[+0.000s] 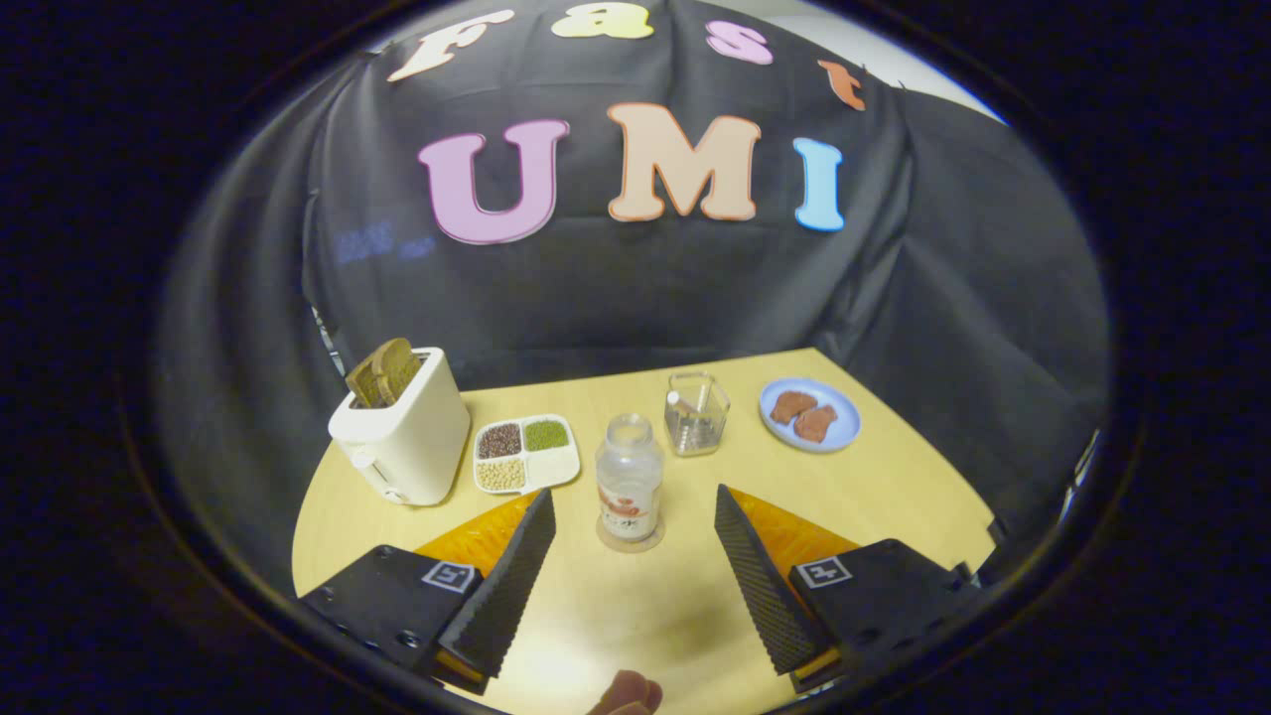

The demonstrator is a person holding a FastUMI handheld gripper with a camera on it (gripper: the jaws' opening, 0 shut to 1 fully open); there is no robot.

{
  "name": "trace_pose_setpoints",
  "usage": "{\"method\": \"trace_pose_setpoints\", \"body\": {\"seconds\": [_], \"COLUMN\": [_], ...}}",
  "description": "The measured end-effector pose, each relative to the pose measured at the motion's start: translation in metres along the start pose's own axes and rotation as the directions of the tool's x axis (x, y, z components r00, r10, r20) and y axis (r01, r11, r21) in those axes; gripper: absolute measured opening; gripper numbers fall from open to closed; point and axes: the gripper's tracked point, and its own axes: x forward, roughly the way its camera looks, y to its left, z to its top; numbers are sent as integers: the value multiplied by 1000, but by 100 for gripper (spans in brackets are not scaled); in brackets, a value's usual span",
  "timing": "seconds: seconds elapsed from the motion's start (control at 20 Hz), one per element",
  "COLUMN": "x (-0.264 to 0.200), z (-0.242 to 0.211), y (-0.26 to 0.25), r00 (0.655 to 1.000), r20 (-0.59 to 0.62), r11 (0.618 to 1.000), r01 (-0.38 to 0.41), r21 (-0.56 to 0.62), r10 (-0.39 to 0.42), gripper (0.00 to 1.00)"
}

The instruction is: Take the bottle from table, then pour the juice into the cup, finally place the bottle on the coaster

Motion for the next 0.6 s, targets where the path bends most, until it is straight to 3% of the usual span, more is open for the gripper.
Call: {"method": "trace_pose_setpoints", "body": {"seconds": [0.15, 0.6], "x": [-11, -34], "z": [28, 107], "y": [-25, -59], "r00": [999, 984], "r20": [55, 152], "r11": [999, 995], "r01": [4, -88], "r21": [-46, -57], "r10": [-2, 96], "gripper": [100, 100]}}
